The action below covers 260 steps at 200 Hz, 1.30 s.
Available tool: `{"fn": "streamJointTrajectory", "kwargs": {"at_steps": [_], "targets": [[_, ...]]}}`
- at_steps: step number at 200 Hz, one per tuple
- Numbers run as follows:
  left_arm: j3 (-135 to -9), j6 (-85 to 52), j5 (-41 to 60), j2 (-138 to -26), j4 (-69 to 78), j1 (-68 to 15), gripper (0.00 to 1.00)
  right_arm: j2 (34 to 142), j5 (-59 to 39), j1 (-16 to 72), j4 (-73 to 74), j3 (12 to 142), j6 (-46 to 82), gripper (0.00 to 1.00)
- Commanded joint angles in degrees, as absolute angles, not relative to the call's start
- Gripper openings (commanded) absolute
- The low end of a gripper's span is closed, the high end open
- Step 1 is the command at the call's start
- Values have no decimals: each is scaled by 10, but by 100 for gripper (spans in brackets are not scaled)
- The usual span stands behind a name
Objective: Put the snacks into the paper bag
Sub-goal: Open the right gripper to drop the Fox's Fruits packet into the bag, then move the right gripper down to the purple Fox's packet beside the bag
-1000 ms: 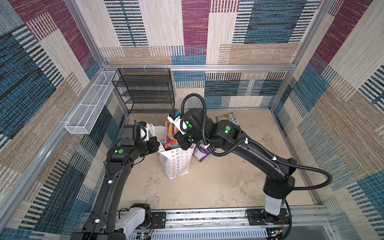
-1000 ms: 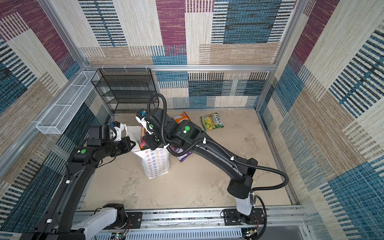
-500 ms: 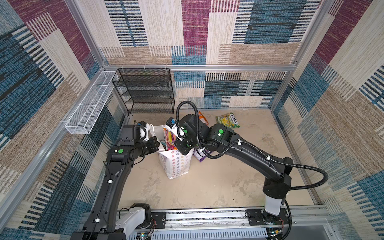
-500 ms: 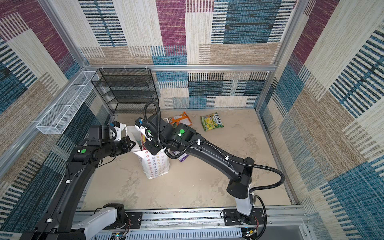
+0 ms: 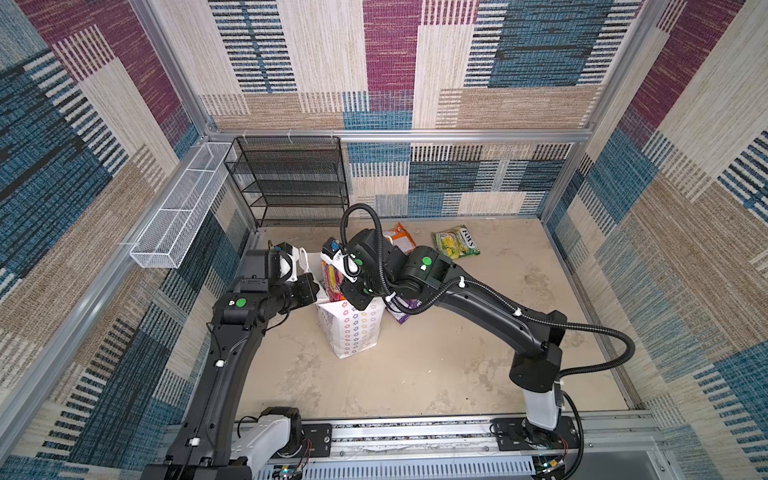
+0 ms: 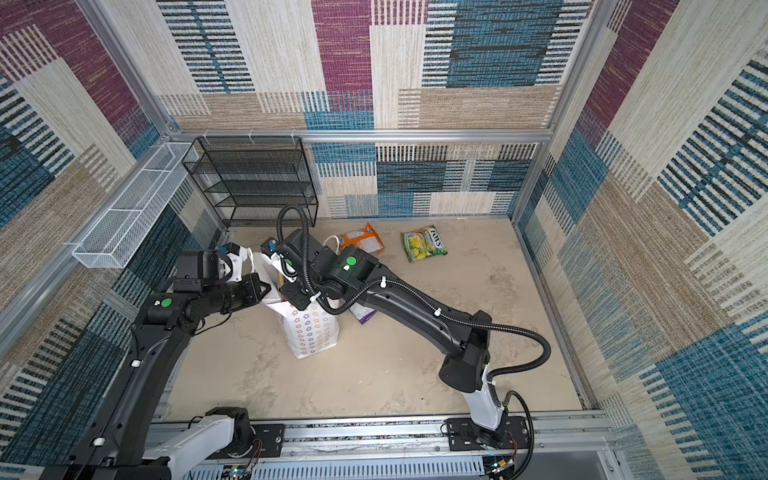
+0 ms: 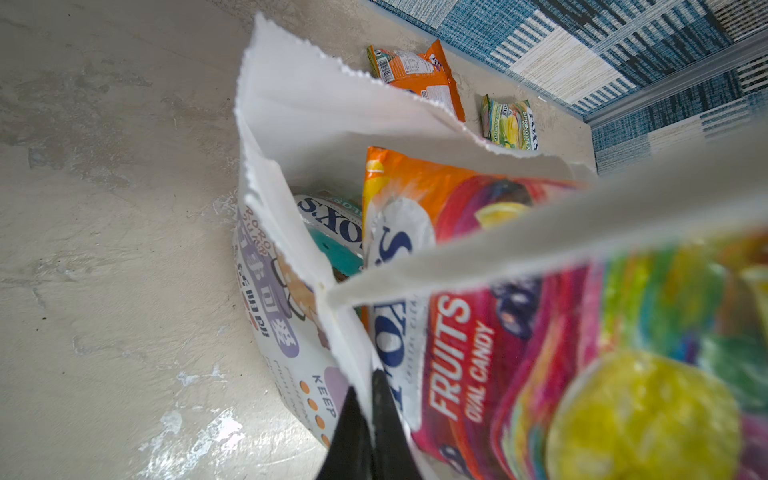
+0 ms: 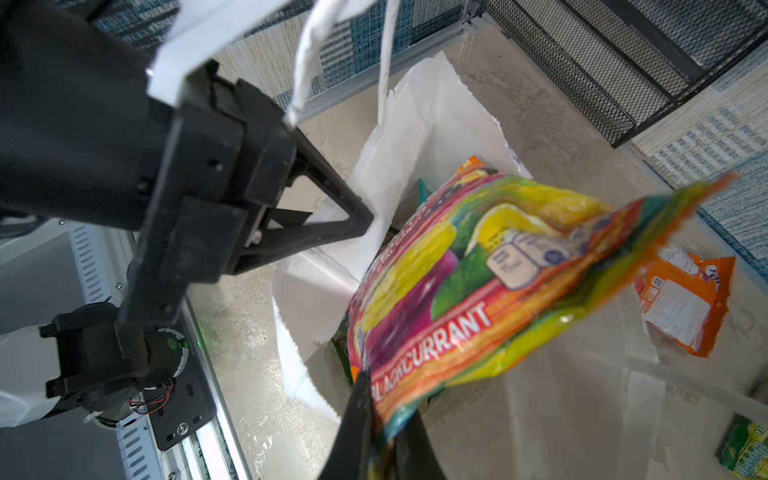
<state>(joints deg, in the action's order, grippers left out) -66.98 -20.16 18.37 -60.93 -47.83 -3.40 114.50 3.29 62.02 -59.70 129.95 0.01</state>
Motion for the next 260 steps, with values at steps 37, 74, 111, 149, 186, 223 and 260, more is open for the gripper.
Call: {"fn": "streamJointTrajectory", "kwargs": {"at_steps": [37,74,111,149,186,223,260], "targets": [[-669,-186,187,-607,-466,-33,0,1177,118,621,-611,1394,27,41],[-671,-186,182,-606,-467,-32,0,1141,126,621,-583,1403,46,56],[-671,-187,168,-607,-471,-31,0,1037,180,619,-507,1328,75,92],[-672,-187,155,-604,-477,-31,0,890,208,557,-464,1180,159,100],[-672,-187,156,-602,-475,-31,0,709,117,402,-367,930,243,98],[-672,-188,161,-606,-475,-31,0,629,13,289,-293,736,299,100],[-671,-188,161,-605,-474,-31,0,636,-148,204,-153,545,357,100]]}}
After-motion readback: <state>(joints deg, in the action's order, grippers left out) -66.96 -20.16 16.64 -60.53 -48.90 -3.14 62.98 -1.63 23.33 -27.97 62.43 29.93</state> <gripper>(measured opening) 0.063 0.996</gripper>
